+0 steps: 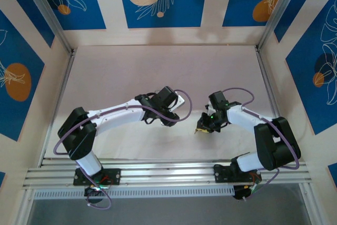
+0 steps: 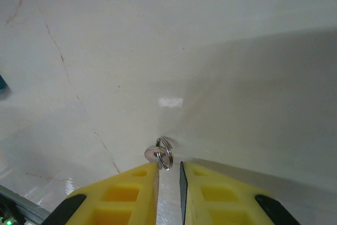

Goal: Unlock with the key

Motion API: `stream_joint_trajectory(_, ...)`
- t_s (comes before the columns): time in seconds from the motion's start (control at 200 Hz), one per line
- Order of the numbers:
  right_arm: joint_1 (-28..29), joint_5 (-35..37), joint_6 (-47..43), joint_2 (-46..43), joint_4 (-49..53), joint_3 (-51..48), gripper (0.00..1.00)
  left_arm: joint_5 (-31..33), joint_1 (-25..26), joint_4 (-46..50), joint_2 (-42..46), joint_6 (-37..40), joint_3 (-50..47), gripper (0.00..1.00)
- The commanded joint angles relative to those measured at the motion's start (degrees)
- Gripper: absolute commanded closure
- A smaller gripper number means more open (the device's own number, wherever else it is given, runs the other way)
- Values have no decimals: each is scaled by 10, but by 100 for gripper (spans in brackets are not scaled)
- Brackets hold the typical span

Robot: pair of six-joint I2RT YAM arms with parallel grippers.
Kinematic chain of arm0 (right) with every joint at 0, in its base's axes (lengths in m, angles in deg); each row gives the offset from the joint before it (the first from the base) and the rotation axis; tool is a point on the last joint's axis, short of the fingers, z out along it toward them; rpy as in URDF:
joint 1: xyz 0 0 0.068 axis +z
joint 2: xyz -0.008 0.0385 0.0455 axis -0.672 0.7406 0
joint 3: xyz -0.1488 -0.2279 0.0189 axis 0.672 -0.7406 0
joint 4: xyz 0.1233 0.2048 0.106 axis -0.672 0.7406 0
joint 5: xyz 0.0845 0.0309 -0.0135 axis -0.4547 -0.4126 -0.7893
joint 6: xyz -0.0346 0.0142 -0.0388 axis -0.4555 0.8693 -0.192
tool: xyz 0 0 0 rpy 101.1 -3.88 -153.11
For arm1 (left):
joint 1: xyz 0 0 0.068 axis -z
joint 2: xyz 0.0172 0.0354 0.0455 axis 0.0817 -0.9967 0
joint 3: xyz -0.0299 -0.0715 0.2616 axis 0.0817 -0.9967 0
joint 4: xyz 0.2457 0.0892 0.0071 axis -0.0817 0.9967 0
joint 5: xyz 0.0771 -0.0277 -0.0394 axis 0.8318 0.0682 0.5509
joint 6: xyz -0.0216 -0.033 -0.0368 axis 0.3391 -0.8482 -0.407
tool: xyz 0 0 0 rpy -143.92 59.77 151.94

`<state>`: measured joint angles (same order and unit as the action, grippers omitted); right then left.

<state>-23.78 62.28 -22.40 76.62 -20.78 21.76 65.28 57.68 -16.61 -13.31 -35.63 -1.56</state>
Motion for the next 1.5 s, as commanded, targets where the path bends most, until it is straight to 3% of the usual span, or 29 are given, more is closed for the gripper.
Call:
stream_joint_trajectory(0.0, 3, -20, 4, 10, -6, 1, 79, -8, 0, -1, 11, -10, 7, 37)
stream_joint_trajectory(0.18, 0, -22, 3, 23, -17, 0, 81, -4, 0, 2, 13, -8, 8, 36)
stream_joint_trajectory(0.61, 2, -20, 0, -11, -4, 5, 97, -3, 0, 4, 11, -6, 12, 36)
stream_joint_trajectory(1.14, 30, 16, 5, -77, 62, 64, 100, -16, 0, -30, 31, 0, -17, 37)
stream_joint_trajectory(1.291, 39, 26, 8, -92, 87, 89, 100, -53, 0, -113, 78, 6, -85, 35)
stream_joint_trajectory(1.496, 50, 35, 10, -110, 123, 131, 100, -41, 11, -374, 175, -6, -245, 30)
